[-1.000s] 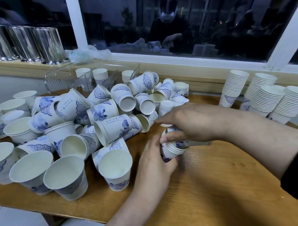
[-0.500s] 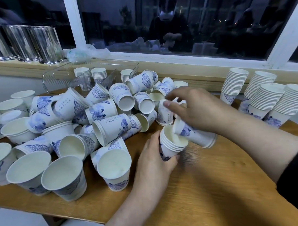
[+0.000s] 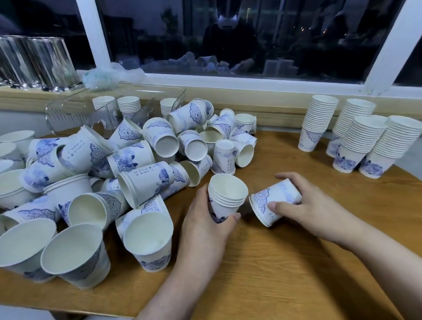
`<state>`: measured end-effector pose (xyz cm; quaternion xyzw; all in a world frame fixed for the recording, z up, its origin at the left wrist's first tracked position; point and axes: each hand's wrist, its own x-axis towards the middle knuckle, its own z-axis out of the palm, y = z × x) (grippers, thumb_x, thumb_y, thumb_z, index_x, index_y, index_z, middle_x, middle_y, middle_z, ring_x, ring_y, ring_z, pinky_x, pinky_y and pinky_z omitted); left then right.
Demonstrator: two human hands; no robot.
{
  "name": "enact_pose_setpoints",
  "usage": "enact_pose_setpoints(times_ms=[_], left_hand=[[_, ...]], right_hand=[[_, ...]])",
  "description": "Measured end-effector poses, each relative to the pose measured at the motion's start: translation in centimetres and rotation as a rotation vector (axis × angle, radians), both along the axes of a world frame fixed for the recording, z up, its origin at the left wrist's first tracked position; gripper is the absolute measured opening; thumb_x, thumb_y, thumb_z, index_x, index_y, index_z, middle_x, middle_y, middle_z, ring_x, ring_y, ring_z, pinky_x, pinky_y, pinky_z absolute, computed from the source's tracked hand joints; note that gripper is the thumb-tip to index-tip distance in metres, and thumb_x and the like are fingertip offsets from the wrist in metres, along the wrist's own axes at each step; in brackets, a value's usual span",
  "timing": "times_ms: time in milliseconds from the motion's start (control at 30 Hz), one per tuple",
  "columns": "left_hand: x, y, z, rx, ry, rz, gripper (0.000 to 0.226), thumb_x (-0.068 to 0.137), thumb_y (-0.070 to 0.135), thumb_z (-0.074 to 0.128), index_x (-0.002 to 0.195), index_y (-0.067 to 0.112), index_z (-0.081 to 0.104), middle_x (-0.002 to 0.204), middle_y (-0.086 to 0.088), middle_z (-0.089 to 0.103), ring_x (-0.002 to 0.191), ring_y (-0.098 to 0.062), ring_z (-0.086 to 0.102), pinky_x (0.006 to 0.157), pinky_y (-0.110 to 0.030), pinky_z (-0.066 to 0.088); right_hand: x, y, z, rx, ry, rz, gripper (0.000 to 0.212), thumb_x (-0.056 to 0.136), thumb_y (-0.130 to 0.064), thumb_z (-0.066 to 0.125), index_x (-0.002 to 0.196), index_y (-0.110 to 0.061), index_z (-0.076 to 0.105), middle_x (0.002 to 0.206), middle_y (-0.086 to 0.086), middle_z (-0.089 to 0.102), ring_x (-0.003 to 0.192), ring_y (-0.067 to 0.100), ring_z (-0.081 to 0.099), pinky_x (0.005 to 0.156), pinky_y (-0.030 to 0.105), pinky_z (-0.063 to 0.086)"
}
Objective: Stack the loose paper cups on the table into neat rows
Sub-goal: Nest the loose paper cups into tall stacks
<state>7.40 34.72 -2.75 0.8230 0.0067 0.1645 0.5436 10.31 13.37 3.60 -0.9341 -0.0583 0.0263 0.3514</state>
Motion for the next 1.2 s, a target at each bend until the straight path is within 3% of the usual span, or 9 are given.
enact_pose_setpoints(times_ms=[67,167,300,400,667,800,1000,1100,1200], left_hand=[[0.0,0.0,0.0,0.001,0.005,0.001,0.065,0.075,0.031,0.084,0.129,0.043,0.050,0.121,0.022,0.063,0.116,0.001,0.057,0.100,-0.032,0.049],[0.0,0.0,0.1,-0.006,0.005,-0.009,0.063,0.076,0.030,0.084,0.128,0.043,0.051,0.120,0.022,0.064,0.115,0.000,0.058,0.099,-0.033,0.050],[0.0,-0.2,0.3,-0.005,0.004,-0.049,0.065,0.076,0.027,0.083,0.131,0.042,0.051,0.123,0.023,0.064,0.118,0.001,0.057,0.100,-0.028,0.048],[-0.1,-0.3,0.6,0.011,-0.001,-0.081,0.066,0.077,0.027,0.084,0.133,0.042,0.051,0.124,0.024,0.063,0.118,0.005,0.055,0.099,-0.019,0.045],[0.0,-0.1,1.0,0.054,0.008,-0.103,0.069,0.076,0.029,0.084,0.135,0.041,0.051,0.123,0.024,0.063,0.117,0.005,0.056,0.101,-0.023,0.047],[0.1,0.1,1.1,0.086,0.009,-0.103,0.069,0.073,0.031,0.083,0.133,0.043,0.051,0.120,0.022,0.065,0.113,0.004,0.058,0.099,-0.028,0.049],[0.1,0.4,1.2,0.107,0.010,-0.109,0.068,0.072,0.031,0.084,0.132,0.041,0.053,0.117,0.019,0.066,0.109,0.002,0.061,0.095,-0.031,0.052],[0.1,0.5,1.3,0.121,0.005,-0.119,0.069,0.072,0.031,0.084,0.133,0.042,0.053,0.119,0.021,0.064,0.111,0.004,0.059,0.095,-0.026,0.050],[-0.1,0.4,1.5,0.094,0.005,-0.112,0.069,0.073,0.030,0.085,0.133,0.043,0.053,0.120,0.023,0.064,0.113,0.007,0.057,0.096,-0.017,0.046]], right_hand=[[0.3,-0.3,0.3,0.062,-0.075,-0.062,0.040,0.078,-0.039,0.078,0.111,-0.034,0.057,0.104,-0.006,0.066,0.084,0.007,0.063,0.073,0.022,0.045],[0.8,-0.3,1.2,0.506,-0.081,-0.219,0.035,0.077,-0.026,0.082,0.105,-0.019,0.061,0.101,0.007,0.071,0.088,0.023,0.071,0.084,0.042,0.057],[0.9,0.9,2.8,0.935,0.018,-0.236,0.044,0.081,-0.013,0.077,0.119,-0.016,0.055,0.103,0.014,0.073,0.091,0.026,0.073,0.088,0.042,0.059],[1.0,2.2,2.9,0.812,-0.050,-0.211,0.042,0.080,-0.027,0.078,0.117,-0.022,0.061,0.093,0.005,0.077,0.083,0.018,0.068,0.080,0.039,0.049],[1.0,4.2,3.1,0.742,-0.067,-0.011,0.066,0.088,-0.014,0.069,0.140,-0.044,0.040,0.107,0.008,0.071,0.094,0.023,0.072,0.089,0.041,0.056],[1.1,4.7,3.2,0.300,-0.246,0.116,0.076,0.089,-0.022,0.066,0.146,-0.052,0.027,0.086,-0.008,0.062,0.073,0.002,0.057,0.073,0.015,0.041],[1.3,4.0,5.9,-0.160,-0.214,0.338,0.082,0.083,-0.032,0.070,0.143,-0.060,0.021,0.103,-0.023,0.052,0.090,-0.005,0.051,0.077,0.004,0.036],[1.9,3.7,6.8,-0.224,-0.163,0.351,0.069,0.080,-0.037,0.072,0.131,-0.056,0.031,0.108,-0.013,0.058,0.088,0.009,0.059,0.082,0.024,0.048],[2.2,3.7,6.4,0.054,-0.236,0.260,0.054,0.070,-0.042,0.072,0.113,-0.043,0.039,0.102,-0.006,0.066,0.084,0.016,0.064,0.083,0.046,0.053]])
